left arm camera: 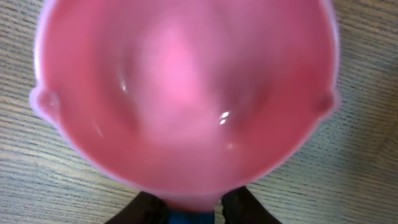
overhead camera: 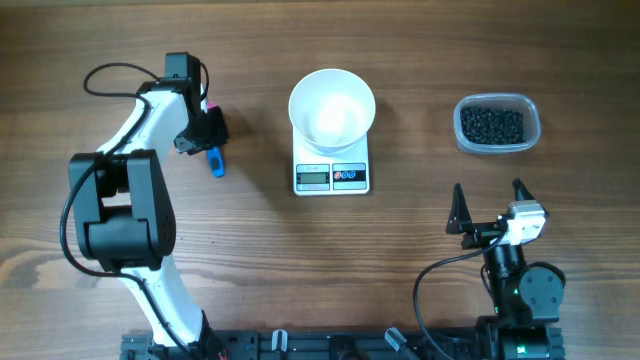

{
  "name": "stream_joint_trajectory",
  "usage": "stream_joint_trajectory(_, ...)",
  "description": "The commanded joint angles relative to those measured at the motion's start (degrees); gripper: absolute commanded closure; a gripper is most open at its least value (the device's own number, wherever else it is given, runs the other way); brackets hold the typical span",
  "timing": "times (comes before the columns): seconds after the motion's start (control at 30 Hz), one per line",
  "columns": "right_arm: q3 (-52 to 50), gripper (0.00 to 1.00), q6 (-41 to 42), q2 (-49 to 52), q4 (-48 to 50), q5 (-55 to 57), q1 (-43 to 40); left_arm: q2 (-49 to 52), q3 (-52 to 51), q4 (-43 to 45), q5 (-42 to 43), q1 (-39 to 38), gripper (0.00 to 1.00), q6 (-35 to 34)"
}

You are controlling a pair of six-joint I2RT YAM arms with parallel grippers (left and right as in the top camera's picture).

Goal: Scoop item into bowl and weigh 150g on scale

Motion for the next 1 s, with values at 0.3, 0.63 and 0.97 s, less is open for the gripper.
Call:
stream_joint_trajectory(0.3, 0.00, 0.00, -0.57, -0.33, 0.09, -0.28, 0.22, 0.85, -0.37, 0.37, -0.35, -0.26, 0.77, 0.26)
stream_joint_trajectory(0.63, 0.00, 0.00, -0.57, -0.33, 0.09, -0.31, 0.22, 0.85, -0.37, 0.37, -0.35, -0.26, 0.76, 0.26)
stream_joint_trajectory(0.97, 0.00, 0.00, -0.59, -0.33, 0.09, -0.28, 0.22, 0.85, -0.37, 0.37, -0.35, -0.26, 0.75, 0.26)
